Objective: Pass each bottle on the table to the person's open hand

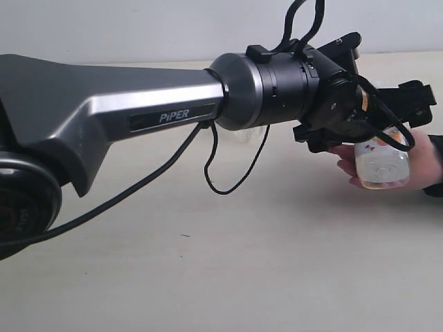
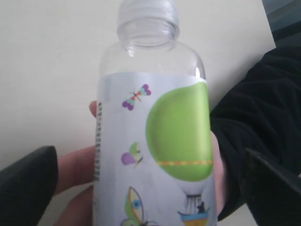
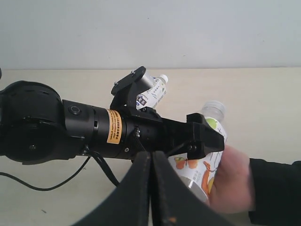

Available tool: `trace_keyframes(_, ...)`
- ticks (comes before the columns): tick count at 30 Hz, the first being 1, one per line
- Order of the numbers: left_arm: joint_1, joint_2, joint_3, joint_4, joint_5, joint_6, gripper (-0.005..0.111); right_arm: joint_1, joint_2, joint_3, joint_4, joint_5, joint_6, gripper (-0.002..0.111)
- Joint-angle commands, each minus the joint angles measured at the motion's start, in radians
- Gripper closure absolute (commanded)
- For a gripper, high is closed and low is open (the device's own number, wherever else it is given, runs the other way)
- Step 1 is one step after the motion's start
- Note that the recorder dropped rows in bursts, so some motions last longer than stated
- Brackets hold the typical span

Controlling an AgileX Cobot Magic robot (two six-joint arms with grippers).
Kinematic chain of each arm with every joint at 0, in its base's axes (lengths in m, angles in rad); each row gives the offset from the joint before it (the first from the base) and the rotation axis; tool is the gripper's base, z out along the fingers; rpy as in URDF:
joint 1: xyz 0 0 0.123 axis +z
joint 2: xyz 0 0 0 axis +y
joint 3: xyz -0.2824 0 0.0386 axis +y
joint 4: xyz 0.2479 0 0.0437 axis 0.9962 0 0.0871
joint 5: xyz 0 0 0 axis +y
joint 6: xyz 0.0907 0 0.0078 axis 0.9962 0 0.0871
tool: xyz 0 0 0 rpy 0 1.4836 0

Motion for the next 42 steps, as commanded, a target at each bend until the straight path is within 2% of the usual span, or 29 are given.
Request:
trace_keyframes(1, 0.002, -0.021, -0.007, 0.001, -0.002, 0.033, 0.002, -0.001, -0.006, 0.005, -0.001, -0.016, -0.004, 0.108)
trace_keyframes(7, 0.013, -0.08, -0.007, 0.005, 0.063, 0.113, 0.002, -0.001, -0.006, 0.005, -0.001, -0.016, -0.004, 0.108)
trace_keyframes(13, 0.029, -0.154, -0.007, 0.038, 0.201, 0.211, 0.002, -0.001, -0.006, 0.005, -0.001, -0.016, -0.004, 0.108)
trace_keyframes(19, 0.04, -0.228, -0.007, 0.184, 0.36, 0.263, 0.002, -0.001, -0.006, 0.005, -0.001, -0.016, -0.004, 0.108)
trace_keyframes(24, 0.04, -0.265, -0.007, 0.379, 0.538, 0.27, 0.008, -0.001, -0.006, 0.005, -0.001, -0.016, -0.004, 0.108)
trace_keyframes(25, 0.04, -0.267, -0.007, 0.397, 0.57, 0.281, 0.011, -0.001, -0.006, 0.005, -0.001, -0.016, -0.004, 0.108)
trace_keyframes(27, 0.04, -0.267, -0.007, 0.435, 0.643, 0.345, 0.025, -0.001, -0.006, 0.005, -0.001, -0.016, -0.004, 0.108)
trace_keyframes(28, 0.04, -0.267, -0.001, 0.454, 0.674, 0.374, 0.037, -0.001, -0.006, 0.005, -0.001, -0.016, -0.004, 0.108)
trace_keyframes(30, 0.04, -0.267, 0.024, 0.481, 0.711, 0.389, 0.066, -0.001, -0.006, 0.005, -0.001, -0.016, -0.004, 0.108)
trace_keyframes(32, 0.04, -0.267, 0.054, 0.509, 0.73, 0.391, 0.103, -0.001, -0.006, 0.005, -0.001, -0.016, -0.004, 0.108)
trace_keyframes(36, 0.04, -0.269, 0.115, 0.533, 0.693, 0.374, 0.106, -0.001, -0.006, 0.005, -0.001, -0.016, -0.004, 0.108)
trace_keyframes(42, 0.059, -0.301, 0.212, 0.503, 0.543, 0.366, 0.107, -0.001, -0.006, 0.005, -0.001, -0.016, -0.004, 0.108)
